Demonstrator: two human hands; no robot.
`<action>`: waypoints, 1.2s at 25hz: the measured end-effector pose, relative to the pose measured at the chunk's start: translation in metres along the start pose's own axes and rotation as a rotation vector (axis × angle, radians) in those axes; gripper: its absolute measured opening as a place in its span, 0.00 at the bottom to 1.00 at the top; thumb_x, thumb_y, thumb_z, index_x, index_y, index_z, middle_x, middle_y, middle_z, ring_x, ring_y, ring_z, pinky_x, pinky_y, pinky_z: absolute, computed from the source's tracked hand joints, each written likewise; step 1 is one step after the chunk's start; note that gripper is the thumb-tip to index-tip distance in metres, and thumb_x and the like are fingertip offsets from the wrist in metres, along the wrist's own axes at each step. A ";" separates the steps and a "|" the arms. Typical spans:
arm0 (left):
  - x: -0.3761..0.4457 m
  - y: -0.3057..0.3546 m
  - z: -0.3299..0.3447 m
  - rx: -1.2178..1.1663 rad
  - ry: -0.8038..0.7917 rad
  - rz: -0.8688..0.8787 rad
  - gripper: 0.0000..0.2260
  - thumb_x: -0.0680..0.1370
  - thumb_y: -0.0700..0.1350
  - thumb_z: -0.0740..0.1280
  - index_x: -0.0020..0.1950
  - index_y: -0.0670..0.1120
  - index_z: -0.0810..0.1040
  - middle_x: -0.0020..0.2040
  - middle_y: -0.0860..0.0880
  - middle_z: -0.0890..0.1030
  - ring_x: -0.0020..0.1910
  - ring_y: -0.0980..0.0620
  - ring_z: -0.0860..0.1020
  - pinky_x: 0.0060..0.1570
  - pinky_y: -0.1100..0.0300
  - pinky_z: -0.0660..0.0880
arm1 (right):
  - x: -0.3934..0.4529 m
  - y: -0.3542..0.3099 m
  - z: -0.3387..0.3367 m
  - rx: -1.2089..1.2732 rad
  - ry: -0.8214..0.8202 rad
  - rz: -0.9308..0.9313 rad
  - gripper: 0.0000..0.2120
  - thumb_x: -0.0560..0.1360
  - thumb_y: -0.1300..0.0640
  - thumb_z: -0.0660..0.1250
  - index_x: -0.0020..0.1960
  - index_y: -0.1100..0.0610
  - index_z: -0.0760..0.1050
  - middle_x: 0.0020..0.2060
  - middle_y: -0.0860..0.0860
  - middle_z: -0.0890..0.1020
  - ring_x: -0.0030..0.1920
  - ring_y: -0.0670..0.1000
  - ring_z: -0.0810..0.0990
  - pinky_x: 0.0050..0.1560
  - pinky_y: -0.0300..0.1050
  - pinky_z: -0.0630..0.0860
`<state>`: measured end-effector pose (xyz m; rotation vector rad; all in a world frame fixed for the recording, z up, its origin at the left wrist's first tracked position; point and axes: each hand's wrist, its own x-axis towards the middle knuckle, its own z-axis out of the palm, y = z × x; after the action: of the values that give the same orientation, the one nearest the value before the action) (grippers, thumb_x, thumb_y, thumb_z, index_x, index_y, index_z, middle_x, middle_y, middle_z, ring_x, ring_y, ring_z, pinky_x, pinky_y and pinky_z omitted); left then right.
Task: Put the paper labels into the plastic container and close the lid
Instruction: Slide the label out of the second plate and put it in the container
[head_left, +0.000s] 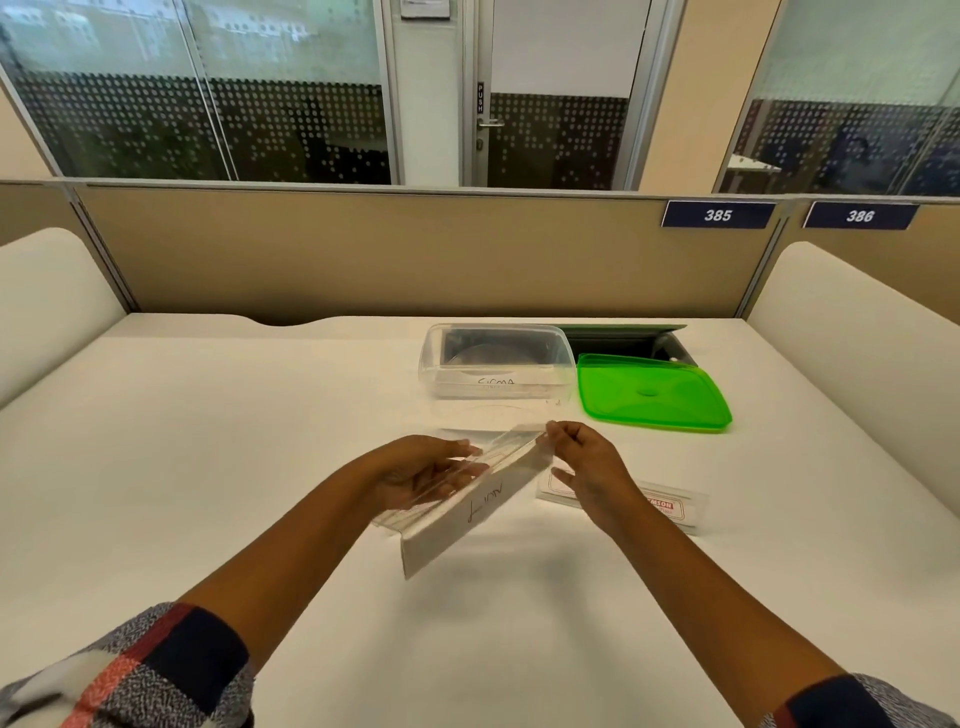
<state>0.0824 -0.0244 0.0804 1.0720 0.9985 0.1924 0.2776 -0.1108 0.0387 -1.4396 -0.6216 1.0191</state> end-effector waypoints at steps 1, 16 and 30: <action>0.000 0.001 -0.008 -0.052 -0.035 -0.011 0.10 0.78 0.45 0.63 0.53 0.41 0.80 0.38 0.46 0.85 0.36 0.55 0.78 0.36 0.66 0.75 | 0.001 -0.002 -0.003 0.041 0.000 0.000 0.04 0.76 0.54 0.65 0.43 0.52 0.76 0.46 0.52 0.81 0.53 0.51 0.77 0.56 0.48 0.71; 0.009 0.031 -0.039 -0.311 0.282 0.174 0.09 0.80 0.46 0.57 0.51 0.43 0.74 0.52 0.41 0.79 0.54 0.43 0.75 0.54 0.50 0.72 | 0.027 -0.040 -0.023 -0.188 0.167 -0.047 0.09 0.73 0.50 0.69 0.37 0.52 0.76 0.36 0.49 0.80 0.38 0.45 0.77 0.36 0.39 0.72; 0.064 0.102 -0.041 -0.149 0.318 0.203 0.16 0.81 0.47 0.55 0.66 0.41 0.68 0.68 0.44 0.72 0.69 0.48 0.68 0.72 0.44 0.52 | 0.102 -0.096 -0.022 -0.128 0.267 -0.186 0.12 0.74 0.59 0.68 0.33 0.53 0.71 0.31 0.49 0.75 0.32 0.44 0.71 0.33 0.36 0.70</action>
<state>0.1198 0.0905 0.1205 1.0237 1.1381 0.6095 0.3628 -0.0199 0.1069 -1.5652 -0.6198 0.6385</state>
